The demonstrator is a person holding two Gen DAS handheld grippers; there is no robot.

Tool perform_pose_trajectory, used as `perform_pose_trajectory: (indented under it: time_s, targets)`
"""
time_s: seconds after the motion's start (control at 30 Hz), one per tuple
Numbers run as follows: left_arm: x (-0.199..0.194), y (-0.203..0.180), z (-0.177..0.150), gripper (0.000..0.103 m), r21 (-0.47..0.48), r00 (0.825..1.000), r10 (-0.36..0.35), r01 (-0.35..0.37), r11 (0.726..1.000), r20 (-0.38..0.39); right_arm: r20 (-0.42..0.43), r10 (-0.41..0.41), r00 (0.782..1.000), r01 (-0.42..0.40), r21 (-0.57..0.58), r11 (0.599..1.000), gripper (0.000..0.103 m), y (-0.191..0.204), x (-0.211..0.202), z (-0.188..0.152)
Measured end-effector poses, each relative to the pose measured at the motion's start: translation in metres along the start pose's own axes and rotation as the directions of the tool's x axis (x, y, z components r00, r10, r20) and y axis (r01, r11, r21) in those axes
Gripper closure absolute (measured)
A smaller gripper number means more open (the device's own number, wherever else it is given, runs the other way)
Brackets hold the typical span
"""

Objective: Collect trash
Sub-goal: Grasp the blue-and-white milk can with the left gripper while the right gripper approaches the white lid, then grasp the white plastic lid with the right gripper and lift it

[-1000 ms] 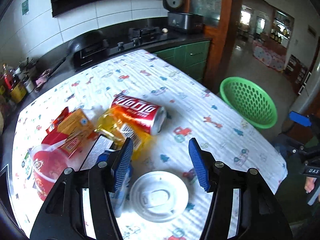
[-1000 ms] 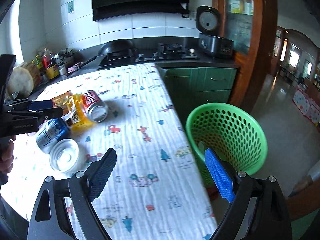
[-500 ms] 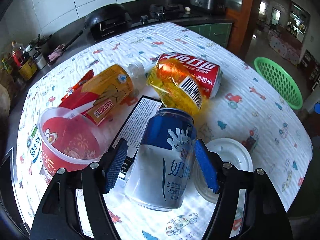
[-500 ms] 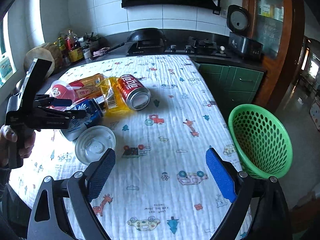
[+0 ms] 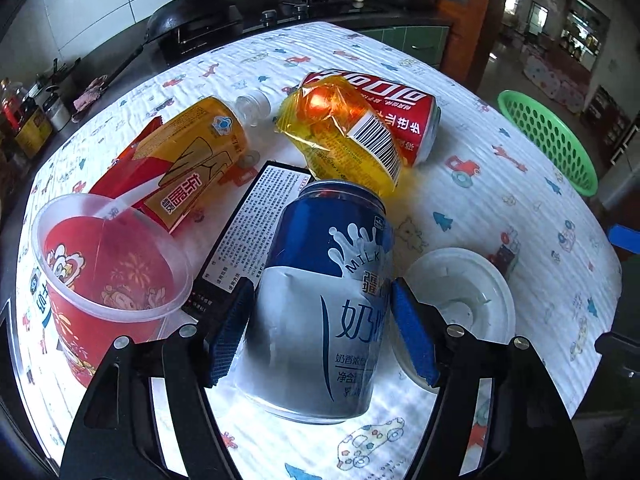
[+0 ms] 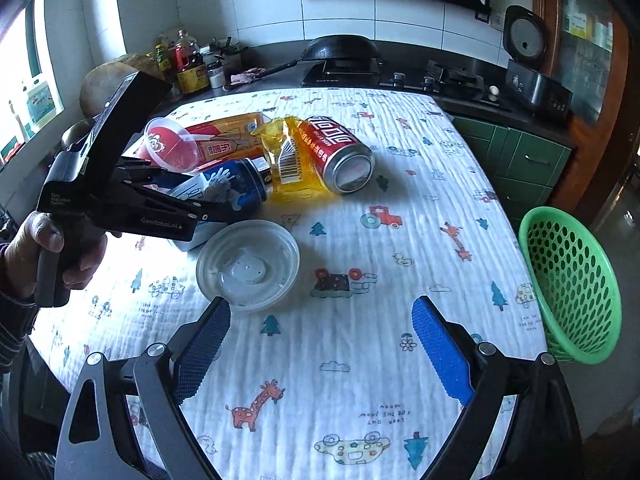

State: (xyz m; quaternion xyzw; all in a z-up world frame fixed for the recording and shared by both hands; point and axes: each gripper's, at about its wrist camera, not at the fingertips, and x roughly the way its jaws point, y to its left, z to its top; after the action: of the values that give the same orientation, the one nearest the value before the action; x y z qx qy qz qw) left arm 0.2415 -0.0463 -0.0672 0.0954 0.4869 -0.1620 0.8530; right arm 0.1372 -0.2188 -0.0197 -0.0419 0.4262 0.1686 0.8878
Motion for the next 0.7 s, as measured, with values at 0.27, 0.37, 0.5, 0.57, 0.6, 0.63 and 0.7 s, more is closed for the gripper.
perform_pose_trajectory:
  time_s: [0.27, 0.37, 0.5, 0.57, 0.6, 0.63, 0.7]
  targets:
    - [-0.011, -0.001, -0.003, 0.036, 0.009, 0.999, -0.016, 0.015, 1.0, 0.037, -0.044, 0.057, 0.997, -0.059, -0.037, 0.998, 0.013, 0.019, 0.018, -0.008]
    - [-0.023, -0.001, -0.003, 0.036, 0.005, 0.998, -0.021, 0.02, 1.0, 0.061, -0.063, 0.069, 0.996, -0.072, -0.048, 0.996, 0.01, 0.027, 0.028, -0.01]
    - [-0.043, -0.003, -0.003, 0.037, 0.019, 0.995, -0.027, 0.025, 1.0, 0.1, -0.088, 0.084, 0.993, -0.089, -0.063, 0.994, 0.009, 0.037, 0.042, -0.008]
    - [-0.054, -0.003, -0.003, 0.037, 0.029, 0.993, -0.024, 0.021, 0.999, 0.119, -0.097, 0.084, 0.992, -0.092, -0.074, 0.993, 0.009, 0.043, 0.05, -0.006]
    - [-0.058, -0.002, -0.002, 0.037, 0.03, 0.992, -0.023, 0.019, 0.999, 0.127, -0.102, 0.081, 0.992, -0.089, -0.079, 0.993, 0.009, 0.044, 0.054, -0.005]
    - [-0.064, -0.001, -0.003, 0.037, 0.027, 0.991, -0.025, 0.022, 0.999, 0.135, -0.108, 0.08, 0.991, -0.09, -0.081, 0.993, 0.009, 0.045, 0.059, -0.004]
    - [-0.072, 0.003, -0.003, 0.037, 0.022, 0.989, -0.025, 0.022, 1.0, 0.149, -0.124, 0.088, 0.988, -0.099, -0.083, 0.992, 0.009, 0.046, 0.068, -0.001]
